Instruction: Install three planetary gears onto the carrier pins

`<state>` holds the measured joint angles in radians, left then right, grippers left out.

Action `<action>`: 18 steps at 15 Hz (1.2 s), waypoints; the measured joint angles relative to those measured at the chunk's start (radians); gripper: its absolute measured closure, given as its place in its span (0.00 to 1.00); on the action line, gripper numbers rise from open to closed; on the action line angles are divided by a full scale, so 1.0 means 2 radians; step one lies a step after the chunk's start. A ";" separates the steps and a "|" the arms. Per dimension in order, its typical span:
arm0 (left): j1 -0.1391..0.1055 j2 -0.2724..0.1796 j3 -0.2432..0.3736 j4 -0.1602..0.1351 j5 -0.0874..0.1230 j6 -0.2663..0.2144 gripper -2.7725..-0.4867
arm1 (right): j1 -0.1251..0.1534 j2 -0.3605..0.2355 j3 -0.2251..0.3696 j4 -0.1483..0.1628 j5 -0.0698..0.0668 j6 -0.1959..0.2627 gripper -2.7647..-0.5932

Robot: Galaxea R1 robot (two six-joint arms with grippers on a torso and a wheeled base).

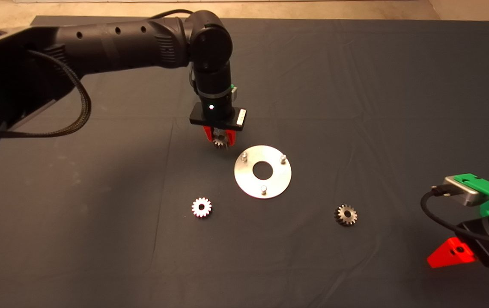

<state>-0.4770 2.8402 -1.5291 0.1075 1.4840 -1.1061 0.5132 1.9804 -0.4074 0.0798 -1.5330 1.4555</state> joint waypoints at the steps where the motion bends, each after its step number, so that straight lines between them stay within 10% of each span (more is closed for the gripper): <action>1: 0.000 0.000 0.004 0.000 0.000 -0.007 0.80 | 0.000 0.000 0.000 0.000 0.000 0.000 0.06; 18: 0.000 0.046 0.005 -0.001 0.001 -0.015 0.80 | 0.000 0.000 0.000 0.000 0.000 0.000 0.06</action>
<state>-0.4762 2.9313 -1.5191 0.1053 1.4851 -1.1366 0.5129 1.9806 -0.4074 0.0802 -1.5332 1.4555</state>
